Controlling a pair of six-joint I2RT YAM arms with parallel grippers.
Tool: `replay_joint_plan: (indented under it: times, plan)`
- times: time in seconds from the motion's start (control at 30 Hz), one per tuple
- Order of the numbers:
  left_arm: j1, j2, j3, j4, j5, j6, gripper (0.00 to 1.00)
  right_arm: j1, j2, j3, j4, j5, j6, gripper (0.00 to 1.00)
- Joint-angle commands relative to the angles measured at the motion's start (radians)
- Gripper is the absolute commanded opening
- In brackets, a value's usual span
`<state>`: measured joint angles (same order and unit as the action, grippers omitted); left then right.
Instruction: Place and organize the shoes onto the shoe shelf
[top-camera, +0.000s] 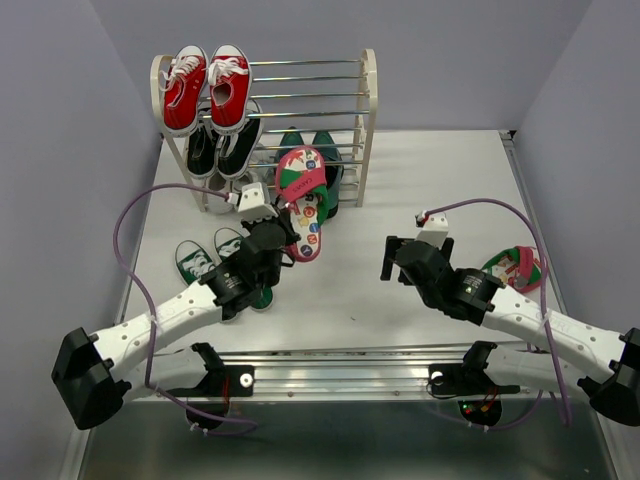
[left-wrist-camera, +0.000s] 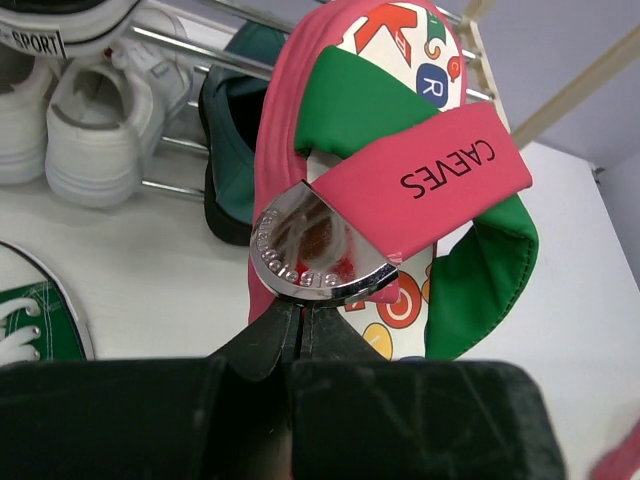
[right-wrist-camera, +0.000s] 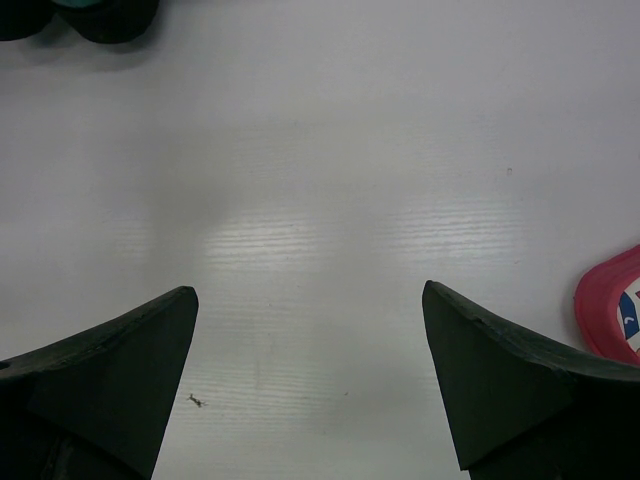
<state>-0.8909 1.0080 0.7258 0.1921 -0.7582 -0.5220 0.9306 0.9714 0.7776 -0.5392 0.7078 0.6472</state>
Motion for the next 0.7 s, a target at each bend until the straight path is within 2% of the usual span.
replay_joint_plan:
  times: [0.0,0.17,0.43,0.67]
  plan:
    - [0.066,0.026,0.113,0.165,0.006,0.053,0.0,-0.003,-0.005,0.052,0.042,0.036,-0.014,1.0]
    - [0.154,0.081,0.17,0.165,0.074,0.057,0.0,-0.003,-0.011,0.058,0.042,0.041,-0.023,1.0]
    - [0.221,0.165,0.257,0.205,0.144,0.117,0.0,-0.003,-0.011,0.06,0.042,0.045,-0.027,1.0]
    - [0.26,0.248,0.322,0.216,0.149,0.148,0.0,-0.003,-0.019,0.058,0.042,0.05,-0.034,1.0]
